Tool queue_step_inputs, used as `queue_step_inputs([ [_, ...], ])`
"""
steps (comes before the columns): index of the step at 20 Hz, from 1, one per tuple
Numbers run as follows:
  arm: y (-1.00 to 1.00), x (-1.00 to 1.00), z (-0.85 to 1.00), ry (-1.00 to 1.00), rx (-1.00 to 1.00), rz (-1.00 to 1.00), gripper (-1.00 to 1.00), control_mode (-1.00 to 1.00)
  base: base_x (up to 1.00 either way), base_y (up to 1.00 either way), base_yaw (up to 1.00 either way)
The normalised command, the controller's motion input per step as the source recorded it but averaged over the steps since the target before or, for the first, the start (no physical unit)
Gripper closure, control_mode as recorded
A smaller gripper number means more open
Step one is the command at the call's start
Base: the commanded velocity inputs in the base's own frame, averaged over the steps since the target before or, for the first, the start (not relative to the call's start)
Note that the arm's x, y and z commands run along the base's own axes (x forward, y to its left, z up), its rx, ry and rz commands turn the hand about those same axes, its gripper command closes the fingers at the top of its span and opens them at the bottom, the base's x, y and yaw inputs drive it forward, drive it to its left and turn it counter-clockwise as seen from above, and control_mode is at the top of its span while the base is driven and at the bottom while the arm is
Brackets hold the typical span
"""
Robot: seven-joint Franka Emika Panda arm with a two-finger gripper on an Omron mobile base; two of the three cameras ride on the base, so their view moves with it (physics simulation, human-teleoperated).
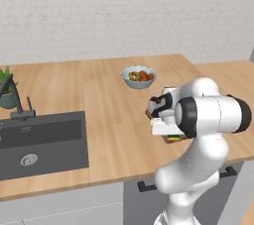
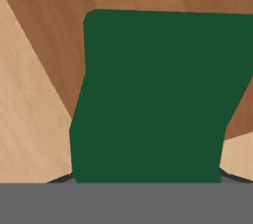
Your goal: Pick up the sponge from the counter and clean the cutting board by briefly scrubbing or pressing down on the cutting board. Once finished, release the sponge.
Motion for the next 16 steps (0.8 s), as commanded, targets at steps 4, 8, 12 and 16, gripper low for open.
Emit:
queue_step_inputs([
  [4, 1.00, -0.68, -0.26, -0.01, 0.00, 0.00, 1.00, -1.00, 0.00, 0.00, 0.00],
  [8, 0.56, 0.08, 0.33, -0.18, 0.06, -0.07, 1.00, -1.00, 0.00, 0.00, 0.00],
  [12, -0.69, 0.15, 0.91, -0.11, 0.26, -0.22, 1.00, -1.00, 0.00, 0.00, 0.00],
  [16, 0.17, 0.11, 0.30, -0.04, 0.22, -0.07, 1.00, -1.00, 0.00, 0.00, 0.00],
])
